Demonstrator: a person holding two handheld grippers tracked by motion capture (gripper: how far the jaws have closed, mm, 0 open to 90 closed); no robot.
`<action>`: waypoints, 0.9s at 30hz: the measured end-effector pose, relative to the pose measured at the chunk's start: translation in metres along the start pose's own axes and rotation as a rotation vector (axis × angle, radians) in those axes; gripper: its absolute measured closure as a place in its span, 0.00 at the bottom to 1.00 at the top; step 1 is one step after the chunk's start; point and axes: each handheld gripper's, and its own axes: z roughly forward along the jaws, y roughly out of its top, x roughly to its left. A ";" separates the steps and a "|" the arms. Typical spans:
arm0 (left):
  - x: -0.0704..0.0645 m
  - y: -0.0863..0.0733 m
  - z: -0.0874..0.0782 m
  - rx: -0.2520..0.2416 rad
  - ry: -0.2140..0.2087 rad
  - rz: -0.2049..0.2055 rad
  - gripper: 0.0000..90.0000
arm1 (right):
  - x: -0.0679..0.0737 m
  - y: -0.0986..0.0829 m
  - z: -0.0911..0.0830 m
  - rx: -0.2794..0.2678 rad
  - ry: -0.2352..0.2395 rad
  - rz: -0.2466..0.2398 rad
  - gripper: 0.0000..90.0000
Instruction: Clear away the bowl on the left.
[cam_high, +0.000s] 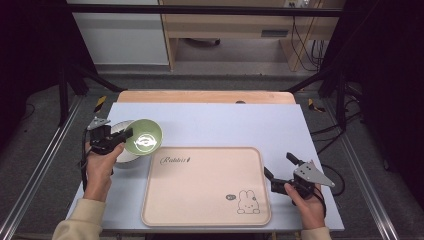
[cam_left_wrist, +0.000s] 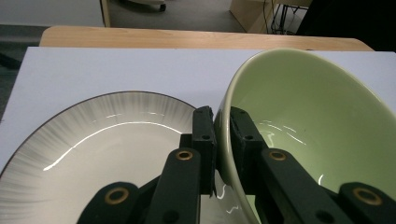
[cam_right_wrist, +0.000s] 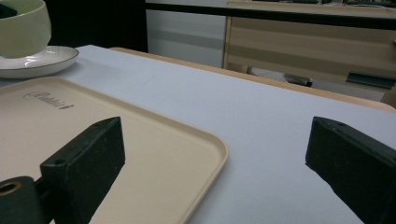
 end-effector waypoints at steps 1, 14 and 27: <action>-0.002 0.000 0.000 0.001 -0.004 0.003 0.92 | 0.000 0.000 0.000 0.000 -0.003 -0.001 0.05; -0.020 -0.003 0.004 0.019 -0.042 0.020 0.92 | -0.001 0.000 0.000 -0.002 -0.018 -0.012 0.05; -0.038 -0.007 0.003 0.024 -0.087 0.032 0.92 | -0.002 0.000 -0.002 -0.007 -0.012 -0.021 0.05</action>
